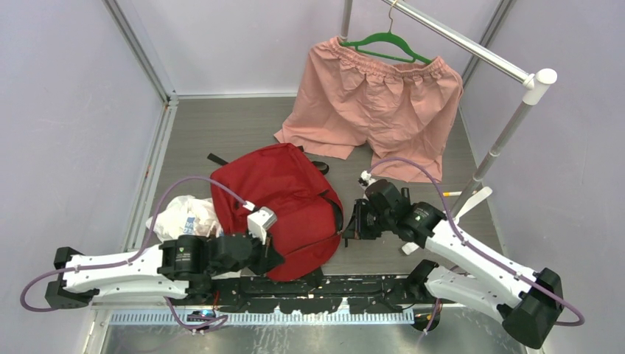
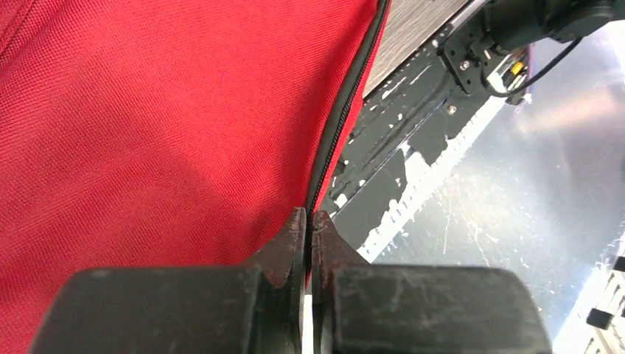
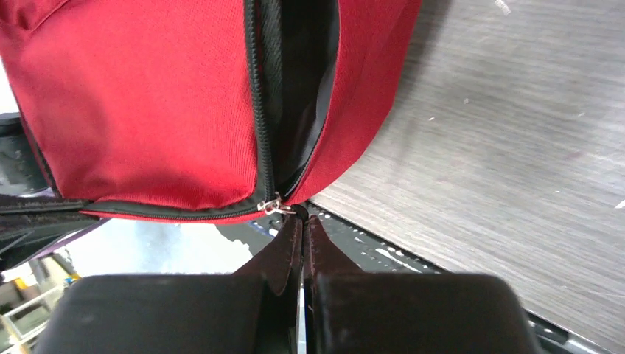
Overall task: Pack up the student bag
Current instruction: Zip the student bag at the center of the board.
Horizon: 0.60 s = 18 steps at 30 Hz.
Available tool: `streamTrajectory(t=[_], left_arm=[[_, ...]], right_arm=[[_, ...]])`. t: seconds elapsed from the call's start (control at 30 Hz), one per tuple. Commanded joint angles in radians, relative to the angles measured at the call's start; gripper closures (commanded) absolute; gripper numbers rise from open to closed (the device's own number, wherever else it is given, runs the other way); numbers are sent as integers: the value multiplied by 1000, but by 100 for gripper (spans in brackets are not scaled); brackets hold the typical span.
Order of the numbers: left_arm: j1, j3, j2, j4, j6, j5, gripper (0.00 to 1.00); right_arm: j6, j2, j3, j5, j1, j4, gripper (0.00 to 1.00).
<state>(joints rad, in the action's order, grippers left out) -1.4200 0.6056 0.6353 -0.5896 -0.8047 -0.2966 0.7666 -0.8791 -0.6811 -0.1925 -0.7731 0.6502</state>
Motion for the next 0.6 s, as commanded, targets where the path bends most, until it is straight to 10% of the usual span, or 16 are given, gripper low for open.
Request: streamTrajectory(t=[0.0, 0.23, 0.57], left_arm=[[-2, 22, 65, -80, -8, 12, 100], [-2, 76, 140, -85, 45, 63, 100], [-2, 117, -182, -298, 18, -50, 100]], right_arm=[[-154, -61, -90, 75, 74, 88, 99], [-222, -218, -90, 14, 309, -65, 99], [-201, -567, -234, -159, 448, -320, 99]])
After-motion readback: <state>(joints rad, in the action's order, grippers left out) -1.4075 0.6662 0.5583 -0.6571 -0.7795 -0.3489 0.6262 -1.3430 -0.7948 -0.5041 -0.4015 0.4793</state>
